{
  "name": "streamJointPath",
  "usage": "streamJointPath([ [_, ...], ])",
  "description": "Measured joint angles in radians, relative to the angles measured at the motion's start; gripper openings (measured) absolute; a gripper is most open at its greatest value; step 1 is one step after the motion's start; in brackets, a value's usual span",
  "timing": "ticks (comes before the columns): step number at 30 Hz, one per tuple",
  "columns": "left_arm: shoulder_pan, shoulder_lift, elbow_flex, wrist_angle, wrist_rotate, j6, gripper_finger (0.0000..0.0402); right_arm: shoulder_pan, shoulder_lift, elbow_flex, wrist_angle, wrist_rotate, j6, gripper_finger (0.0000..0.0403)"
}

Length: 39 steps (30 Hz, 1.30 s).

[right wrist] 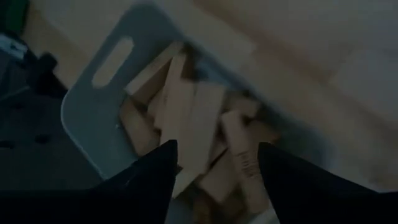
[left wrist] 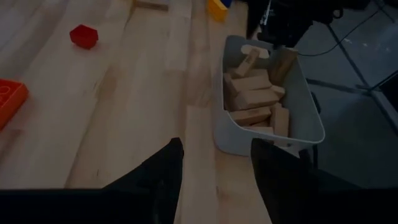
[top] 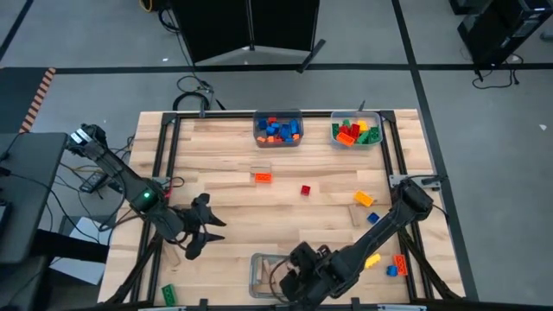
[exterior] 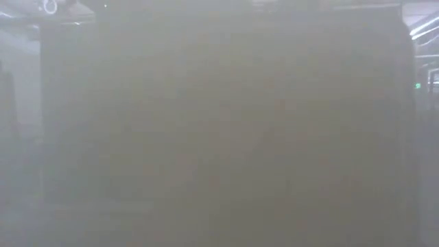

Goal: Sort blocks by size
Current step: Put the large yellow game piece into the transparent bin

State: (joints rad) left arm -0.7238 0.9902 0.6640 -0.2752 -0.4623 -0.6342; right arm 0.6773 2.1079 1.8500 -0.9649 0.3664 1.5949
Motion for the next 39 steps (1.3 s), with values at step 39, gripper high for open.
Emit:
streamJointPath([
  [39, 0.083, 0.005, 0.0, 0.152, -0.125, 0.002, 0.0195, 0.253, -0.358, -0.36, -0.389, -0.336, 0.158, 0.0192],
])
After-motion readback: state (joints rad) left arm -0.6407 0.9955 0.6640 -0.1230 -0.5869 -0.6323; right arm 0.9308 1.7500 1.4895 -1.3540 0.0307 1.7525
